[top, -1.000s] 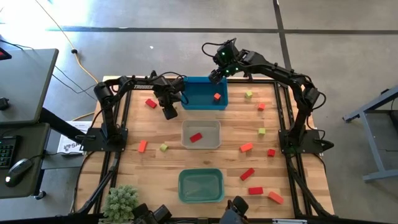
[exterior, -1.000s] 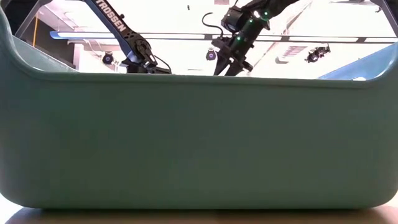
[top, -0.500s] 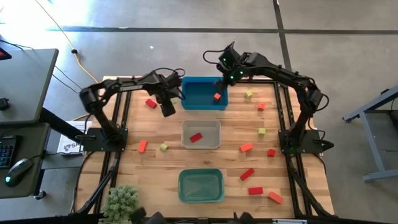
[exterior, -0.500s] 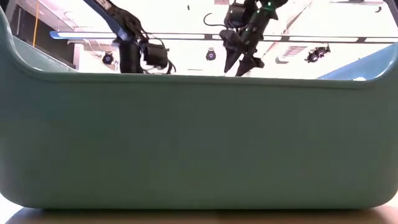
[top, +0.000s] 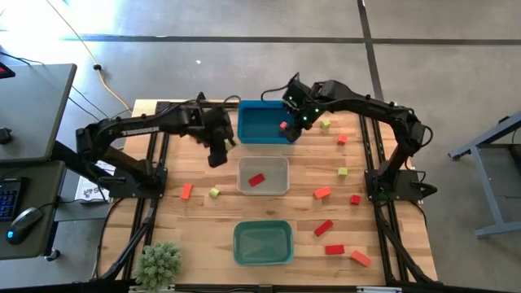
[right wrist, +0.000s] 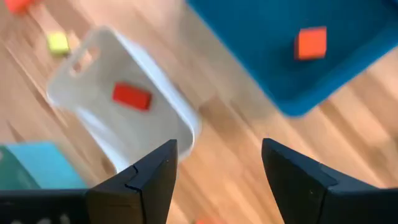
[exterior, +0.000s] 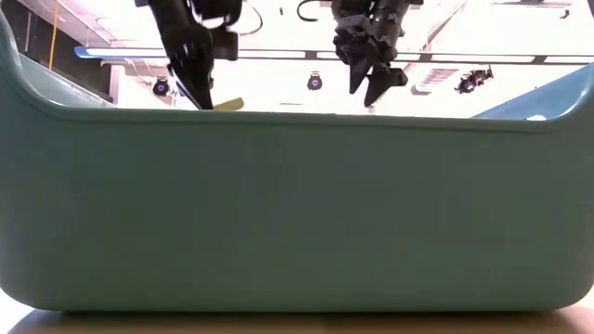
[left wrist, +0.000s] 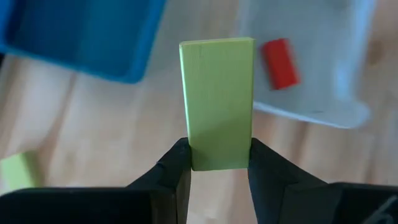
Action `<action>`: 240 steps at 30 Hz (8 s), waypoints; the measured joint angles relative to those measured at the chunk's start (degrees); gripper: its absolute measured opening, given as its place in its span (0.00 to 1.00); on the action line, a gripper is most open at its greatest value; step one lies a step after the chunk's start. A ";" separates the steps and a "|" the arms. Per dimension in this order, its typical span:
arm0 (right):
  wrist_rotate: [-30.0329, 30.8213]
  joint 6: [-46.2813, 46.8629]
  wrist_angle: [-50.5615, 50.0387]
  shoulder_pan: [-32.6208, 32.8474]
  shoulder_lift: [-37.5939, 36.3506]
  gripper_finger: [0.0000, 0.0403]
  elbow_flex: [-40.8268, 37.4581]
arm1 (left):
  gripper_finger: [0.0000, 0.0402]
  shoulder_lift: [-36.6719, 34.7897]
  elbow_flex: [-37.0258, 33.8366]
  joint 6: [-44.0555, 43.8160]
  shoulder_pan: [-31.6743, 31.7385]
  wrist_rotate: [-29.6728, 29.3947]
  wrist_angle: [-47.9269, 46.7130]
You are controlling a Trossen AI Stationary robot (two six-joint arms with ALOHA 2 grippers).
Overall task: Sort & place blocks by color
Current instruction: Put the light green block into the green bin, then put the red block into the gray bin
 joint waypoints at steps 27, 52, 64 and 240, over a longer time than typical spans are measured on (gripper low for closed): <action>2.21 -7.07 -16.68 16.84 0.04 0.55 -0.02 | 0.24 -0.58 0.04 -27.96 -32.70 0.53 12.22; 9.46 4.46 -13.80 42.30 0.11 0.55 -0.35 | 0.26 15.00 0.07 -29.74 -43.35 2.38 25.34; 9.50 8.03 -8.00 52.47 0.24 0.55 -7.12 | 0.28 19.12 0.04 -27.74 -43.53 5.47 30.70; 8.20 -0.49 51.02 21.82 -2.67 0.26 -38.58 | 0.50 -2.38 2.58 -36.47 -3.14 -6.97 -8.28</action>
